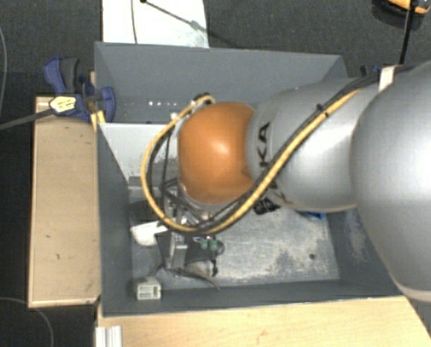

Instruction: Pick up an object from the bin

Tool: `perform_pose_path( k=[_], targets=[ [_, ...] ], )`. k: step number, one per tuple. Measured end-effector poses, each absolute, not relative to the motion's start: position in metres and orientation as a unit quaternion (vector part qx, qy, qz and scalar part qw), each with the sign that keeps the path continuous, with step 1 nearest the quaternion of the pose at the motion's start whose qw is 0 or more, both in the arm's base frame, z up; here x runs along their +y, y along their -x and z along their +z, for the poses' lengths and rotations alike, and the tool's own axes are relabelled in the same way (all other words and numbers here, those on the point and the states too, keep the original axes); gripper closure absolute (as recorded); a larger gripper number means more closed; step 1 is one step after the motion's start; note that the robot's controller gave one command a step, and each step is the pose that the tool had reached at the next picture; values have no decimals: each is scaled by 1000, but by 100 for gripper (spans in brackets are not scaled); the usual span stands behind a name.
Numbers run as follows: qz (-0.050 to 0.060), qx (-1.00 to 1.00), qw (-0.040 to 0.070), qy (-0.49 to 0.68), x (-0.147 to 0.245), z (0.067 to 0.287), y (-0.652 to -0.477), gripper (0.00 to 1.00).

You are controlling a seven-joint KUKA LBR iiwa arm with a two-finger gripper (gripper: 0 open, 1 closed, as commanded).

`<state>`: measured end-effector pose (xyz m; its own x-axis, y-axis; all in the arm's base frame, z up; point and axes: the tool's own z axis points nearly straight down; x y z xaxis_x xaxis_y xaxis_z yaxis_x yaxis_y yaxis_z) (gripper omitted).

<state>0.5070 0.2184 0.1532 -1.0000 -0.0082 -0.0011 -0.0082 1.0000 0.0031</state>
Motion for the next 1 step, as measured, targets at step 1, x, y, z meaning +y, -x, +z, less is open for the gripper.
perform_pose_path(
  k=[1],
  targets=[
    [0, 999, -3, -54, 198, 137, -500, 0]
  ],
)
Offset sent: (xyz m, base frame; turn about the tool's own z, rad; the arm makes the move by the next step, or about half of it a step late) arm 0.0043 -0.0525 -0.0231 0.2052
